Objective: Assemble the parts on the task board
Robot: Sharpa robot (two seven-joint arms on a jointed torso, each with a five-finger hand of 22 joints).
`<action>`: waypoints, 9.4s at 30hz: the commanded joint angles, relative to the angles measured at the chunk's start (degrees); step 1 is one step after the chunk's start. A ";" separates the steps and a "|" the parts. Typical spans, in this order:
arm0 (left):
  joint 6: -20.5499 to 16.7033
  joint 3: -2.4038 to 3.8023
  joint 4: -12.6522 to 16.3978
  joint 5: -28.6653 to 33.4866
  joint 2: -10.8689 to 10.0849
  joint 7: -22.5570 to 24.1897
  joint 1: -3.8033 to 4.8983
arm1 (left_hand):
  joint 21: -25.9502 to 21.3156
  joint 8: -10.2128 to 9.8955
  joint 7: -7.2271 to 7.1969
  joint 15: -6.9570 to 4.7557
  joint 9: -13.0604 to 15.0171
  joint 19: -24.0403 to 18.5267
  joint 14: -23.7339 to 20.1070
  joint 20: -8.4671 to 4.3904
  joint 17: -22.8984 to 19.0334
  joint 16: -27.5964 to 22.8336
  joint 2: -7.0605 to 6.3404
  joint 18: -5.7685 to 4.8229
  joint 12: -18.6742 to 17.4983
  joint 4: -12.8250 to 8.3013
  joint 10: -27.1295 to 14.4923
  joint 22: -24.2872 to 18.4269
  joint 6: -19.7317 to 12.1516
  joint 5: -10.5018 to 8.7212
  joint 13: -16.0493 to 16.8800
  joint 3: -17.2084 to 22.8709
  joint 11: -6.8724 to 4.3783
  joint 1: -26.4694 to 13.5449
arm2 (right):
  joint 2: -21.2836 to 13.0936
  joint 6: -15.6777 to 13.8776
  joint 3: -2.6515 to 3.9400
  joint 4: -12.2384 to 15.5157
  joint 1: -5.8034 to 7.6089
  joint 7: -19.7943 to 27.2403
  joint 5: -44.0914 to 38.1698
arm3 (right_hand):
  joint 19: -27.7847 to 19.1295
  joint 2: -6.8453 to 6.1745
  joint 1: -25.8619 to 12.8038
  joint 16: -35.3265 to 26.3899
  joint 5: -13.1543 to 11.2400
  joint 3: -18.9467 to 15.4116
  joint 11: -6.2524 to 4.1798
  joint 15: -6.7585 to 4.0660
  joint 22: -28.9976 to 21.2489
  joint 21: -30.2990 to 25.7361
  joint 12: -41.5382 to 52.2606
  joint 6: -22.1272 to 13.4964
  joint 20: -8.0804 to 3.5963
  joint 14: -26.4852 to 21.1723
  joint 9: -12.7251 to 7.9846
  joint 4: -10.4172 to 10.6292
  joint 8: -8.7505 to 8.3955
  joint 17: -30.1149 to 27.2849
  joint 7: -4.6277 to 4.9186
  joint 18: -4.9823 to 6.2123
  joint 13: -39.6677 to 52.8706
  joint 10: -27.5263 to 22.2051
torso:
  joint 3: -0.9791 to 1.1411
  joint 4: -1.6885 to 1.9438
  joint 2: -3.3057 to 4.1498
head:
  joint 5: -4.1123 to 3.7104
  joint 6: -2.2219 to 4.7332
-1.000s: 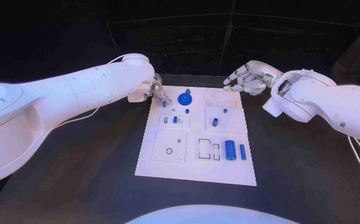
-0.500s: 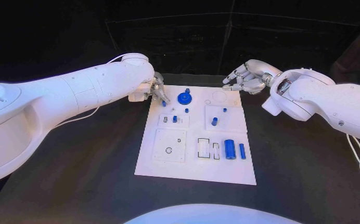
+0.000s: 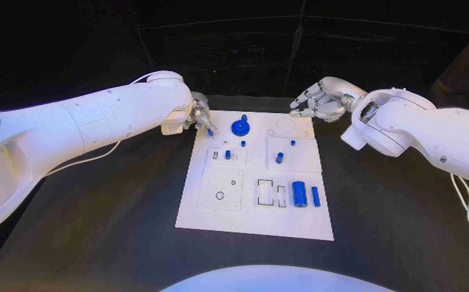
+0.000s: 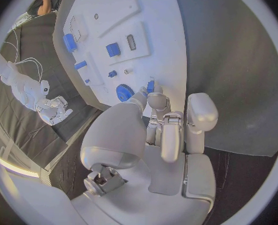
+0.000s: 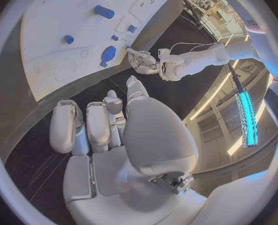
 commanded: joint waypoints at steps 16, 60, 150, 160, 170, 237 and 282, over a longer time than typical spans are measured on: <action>-14.66 -0.04 17.70 1.18 -10.67 3.18 -0.82 | 1.18 3.16 -0.29 -0.78 4.77 1.06 5.95 -0.47 14.69 -0.04 -2.65 -0.59 0.29 -5.13 1.54 1.64 -0.73 0.32 0.62 9.13 -0.26 -1.41 | -0.20 0.13 0.03 -0.17 0.10 0.59 0.37 | -0.42 0.63 0.17 -0.24 0.39 -0.29 -0.20 -0.42 -0.07 -0.19 -0.21 0.11 -0.10 0.88 -0.05 -0.01 0.28 -0.08 -0.18 0.57 -0.05 -0.40 | 0.12 0.53 -0.42 | 0.16 -0.27; -12.06 -0.28 21.88 -6.73 -11.49 1.89 -5.55 | 1.51 3.54 -0.34 -0.83 5.63 1.46 5.99 -0.56 14.87 0.06 -5.00 -0.70 0.25 -5.75 2.10 2.36 -0.74 0.32 0.60 14.82 -0.33 -3.70 | 0.29 0.65 0.01 -1.22 0.06 1.00 1.08 | -0.41 0.63 0.42 -0.24 0.51 -0.41 -0.22 -0.43 -0.09 -0.23 -0.13 0.13 -0.11 0.91 -0.05 -0.15 0.35 -0.01 -0.20 0.58 0.01 -0.38 | 0.14 0.46 -0.38 | 0.19 -1.12; -22.50 -0.15 22.06 5.92 -13.75 5.64 -5.43 | -3.03 2.52 0.43 -0.44 6.20 -1.10 4.97 -0.30 11.02 -2.17 -11.08 0.32 -4.39 3.66 -1.43 -2.09 -1.33 0.41 -5.07 6.45 0.57 -19.63 | 0.43 0.18 0.01 -1.46 0.07 1.31 1.17 | -0.54 0.87 0.18 -0.51 0.64 -0.70 -0.18 -0.42 -0.35 -0.44 -0.33 0.00 -0.12 0.88 -0.07 0.08 0.38 -0.24 -0.16 0.63 -0.28 -0.62 | 0.08 0.49 -0.44 | -0.41 -1.35; -26.78 -0.16 20.03 10.88 -11.79 26.34 -5.10 | -30.22 -4.35 6.36 4.81 1.56 -19.04 -17.15 3.79 -32.76 -41.13 -9.08 3.25 -21.20 -5.60 -21.60 -26.59 -10.44 0.46 -16.90 13.03 6.30 -2.97 | 0.44 0.02 0.01 -1.61 0.06 1.35 1.17 | -0.51 0.99 0.11 -0.50 0.80 -0.76 -0.17 -0.41 -0.32 -0.43 -0.29 -0.04 -0.12 0.90 -0.08 0.18 0.39 -0.18 -0.15 0.62 -0.26 -0.62 | 0.07 0.38 -0.34 | -0.77 -0.76; -22.13 -0.25 15.96 -8.35 -5.84 28.48 -4.87 | -30.51 -12.96 7.80 5.93 -6.84 -15.90 -12.86 5.54 -35.75 -42.41 -12.66 4.15 -32.90 -8.89 -22.11 -27.36 -6.62 0.29 -28.81 16.01 8.26 -0.88 | 0.69 -0.09 0.01 -1.71 0.06 1.27 1.16 | -0.51 0.99 0.11 -0.50 0.80 -0.76 -0.17 -0.41 -0.32 -0.43 -0.29 -0.04 -0.12 0.90 -0.08 0.18 0.39 -0.18 -0.15 0.62 -0.26 -0.62 | 0.20 0.34 -0.30 | -1.56 0.30; -14.61 -1.79 3.77 -25.62 5.46 24.56 -5.40 | -12.48 -19.29 4.94 3.28 -14.75 -0.38 1.01 3.13 -13.71 -17.43 -9.12 1.71 -38.66 -9.21 -10.77 -10.61 4.01 0.35 -40.24 17.76 5.42 2.06 | 1.65 -0.25 0.00 -2.01 0.05 1.32 0.81 | -0.42 1.22 0.29 -0.36 1.03 -0.77 -0.20 -0.43 -0.21 -0.39 -0.09 0.02 -0.12 0.97 -0.06 0.15 0.49 0.05 -0.18 0.60 -0.08 -0.49 | 0.10 0.48 -0.44 | -2.28 -0.13; -20.04 0.68 12.92 -18.44 -6.93 26.54 -5.07 | -10.42 -22.89 5.46 3.62 -16.86 -0.43 0.90 3.35 -15.08 -17.10 -11.14 1.39 -44.29 -11.29 -6.88 -7.89 5.81 0.33 -44.22 22.21 5.86 0.30 | 1.33 -0.64 0.00 -2.04 0.04 1.55 0.81 | -0.37 1.46 0.33 -0.31 1.12 -0.78 -0.22 -0.44 -0.17 -0.38 0.08 0.08 -0.13 1.02 -0.05 0.20 0.57 0.16 -0.19 0.59 0.06 -0.35 | 0.06 0.47 -0.41 | -2.15 0.48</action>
